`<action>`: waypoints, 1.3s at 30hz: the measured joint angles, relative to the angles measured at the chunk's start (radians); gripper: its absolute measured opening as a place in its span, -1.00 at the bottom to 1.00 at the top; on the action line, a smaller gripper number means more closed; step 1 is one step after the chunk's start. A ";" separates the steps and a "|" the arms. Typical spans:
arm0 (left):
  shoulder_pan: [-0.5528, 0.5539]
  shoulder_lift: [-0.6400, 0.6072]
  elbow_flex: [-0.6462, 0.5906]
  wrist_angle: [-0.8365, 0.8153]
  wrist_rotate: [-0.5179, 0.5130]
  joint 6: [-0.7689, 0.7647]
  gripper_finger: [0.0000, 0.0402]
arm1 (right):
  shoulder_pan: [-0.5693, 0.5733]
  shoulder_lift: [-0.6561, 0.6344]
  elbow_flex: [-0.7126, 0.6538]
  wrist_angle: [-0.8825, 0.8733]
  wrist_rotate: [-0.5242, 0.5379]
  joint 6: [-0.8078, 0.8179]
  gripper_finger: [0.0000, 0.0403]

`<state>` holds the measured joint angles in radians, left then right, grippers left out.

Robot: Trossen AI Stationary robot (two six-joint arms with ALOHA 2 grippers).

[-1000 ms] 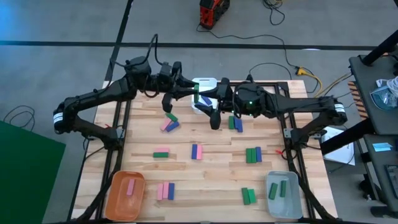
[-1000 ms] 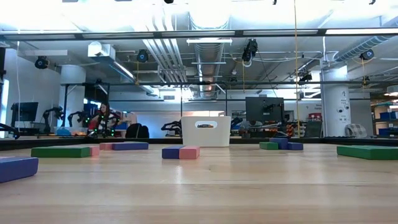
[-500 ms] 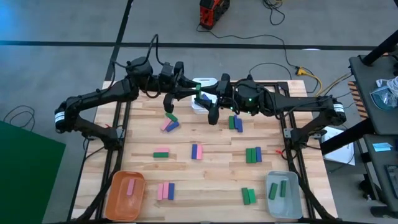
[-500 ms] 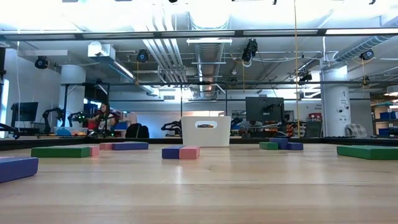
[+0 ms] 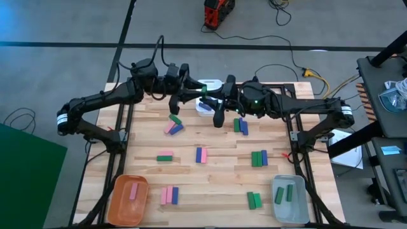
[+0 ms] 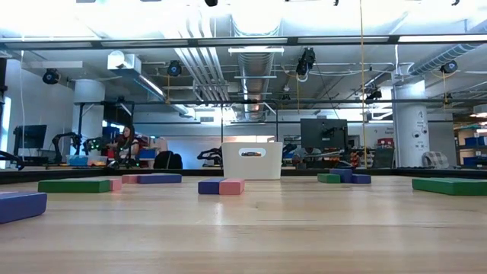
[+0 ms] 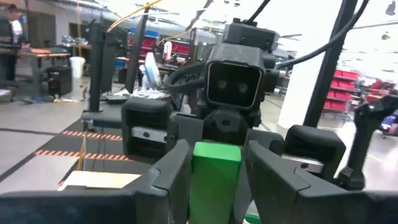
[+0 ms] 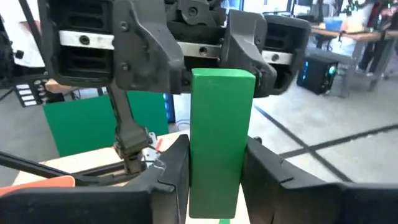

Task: Sort blocks
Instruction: Put the green block into the gray bin

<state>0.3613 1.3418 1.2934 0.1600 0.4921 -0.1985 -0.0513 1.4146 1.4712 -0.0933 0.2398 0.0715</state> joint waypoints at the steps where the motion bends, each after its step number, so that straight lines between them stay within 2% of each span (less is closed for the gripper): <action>1: 0.003 -0.001 0.000 -0.009 -0.005 -0.005 -0.31 | 0.000 -0.003 0.011 -0.038 0.000 0.018 -0.52; 4: 0.011 -0.003 0.000 -0.032 -0.009 -0.025 -0.24 | 0.000 -0.004 0.073 -0.208 0.000 0.073 -0.52; 8: 0.019 -0.010 0.000 -0.098 -0.012 -0.026 -0.18 | 0.006 -0.004 0.194 -0.552 -0.015 0.150 -0.52; 13: 0.024 -0.013 0.000 -0.175 -0.012 -0.025 -0.16 | 0.039 -0.004 0.316 -0.900 -0.085 0.216 -0.52; 19: 0.033 -0.013 0.000 -0.239 -0.012 -0.021 -0.16 | 0.138 -0.005 0.357 -1.208 -0.220 0.231 -0.52; 22: 0.040 -0.013 0.000 -0.261 -0.013 -0.021 -0.16 | 0.223 -0.005 0.341 -1.333 -0.244 0.248 -0.52; 28: 0.052 -0.013 0.000 -0.297 -0.015 -0.021 -0.16 | 0.427 -0.005 0.277 -1.457 -0.295 0.249 -0.52; 39: 0.056 -0.014 0.000 -0.335 -0.023 -0.021 -0.16 | 0.790 -0.011 0.065 -1.406 -0.300 0.451 -0.52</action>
<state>0.4175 1.3281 1.2934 -0.1746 0.4686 -0.2192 0.7384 1.4033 1.5366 -1.4989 -0.0604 0.5227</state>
